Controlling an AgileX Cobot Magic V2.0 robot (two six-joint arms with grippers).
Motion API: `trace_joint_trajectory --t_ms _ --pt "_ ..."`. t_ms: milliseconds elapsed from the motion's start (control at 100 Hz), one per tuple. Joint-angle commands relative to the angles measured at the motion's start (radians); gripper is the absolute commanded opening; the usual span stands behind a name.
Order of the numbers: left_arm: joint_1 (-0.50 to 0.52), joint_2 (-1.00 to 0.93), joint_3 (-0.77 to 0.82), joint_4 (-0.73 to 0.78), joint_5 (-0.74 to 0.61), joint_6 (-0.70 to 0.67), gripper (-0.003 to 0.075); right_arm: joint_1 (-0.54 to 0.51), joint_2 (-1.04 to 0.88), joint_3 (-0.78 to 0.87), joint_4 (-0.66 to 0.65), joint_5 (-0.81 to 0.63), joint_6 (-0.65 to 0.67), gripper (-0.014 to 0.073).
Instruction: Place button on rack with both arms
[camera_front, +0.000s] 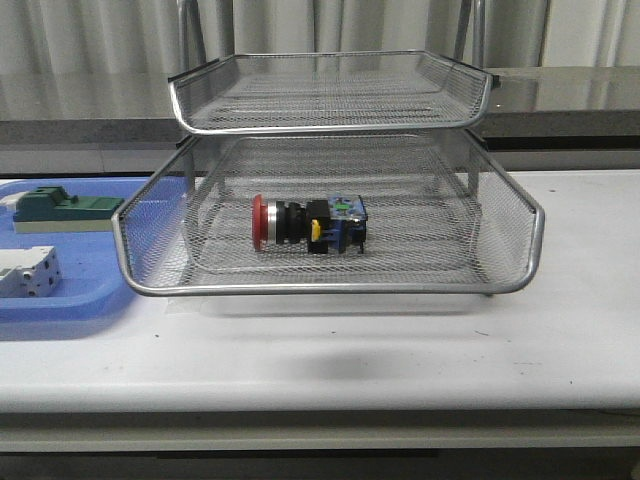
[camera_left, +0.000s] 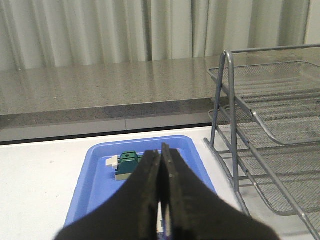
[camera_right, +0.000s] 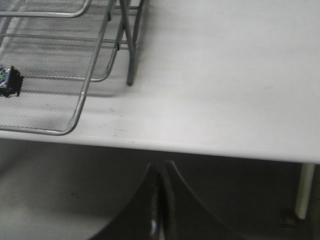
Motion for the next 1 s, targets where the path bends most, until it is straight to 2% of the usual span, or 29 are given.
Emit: trace_joint_trajectory --t_ms 0,200,550,670,990 --pt "0.000 0.008 -0.027 -0.019 -0.061 -0.012 -0.0020 0.000 0.066 -0.032 0.069 -0.045 0.001 -0.0066" --pt "0.000 0.008 -0.027 -0.019 -0.061 -0.012 -0.0020 0.000 0.246 -0.032 0.150 0.015 -0.001 -0.0066" --pt "0.000 0.008 -0.027 -0.019 -0.061 -0.012 -0.0020 0.015 0.456 -0.029 0.253 -0.047 -0.140 -0.0066" --pt "0.000 0.008 -0.027 -0.019 -0.061 -0.012 -0.0020 0.080 0.504 -0.029 0.253 -0.080 -0.141 -0.0066" --pt "0.000 0.008 -0.027 -0.019 -0.061 -0.012 -0.0020 0.351 0.649 -0.029 0.253 -0.211 -0.139 -0.0057"
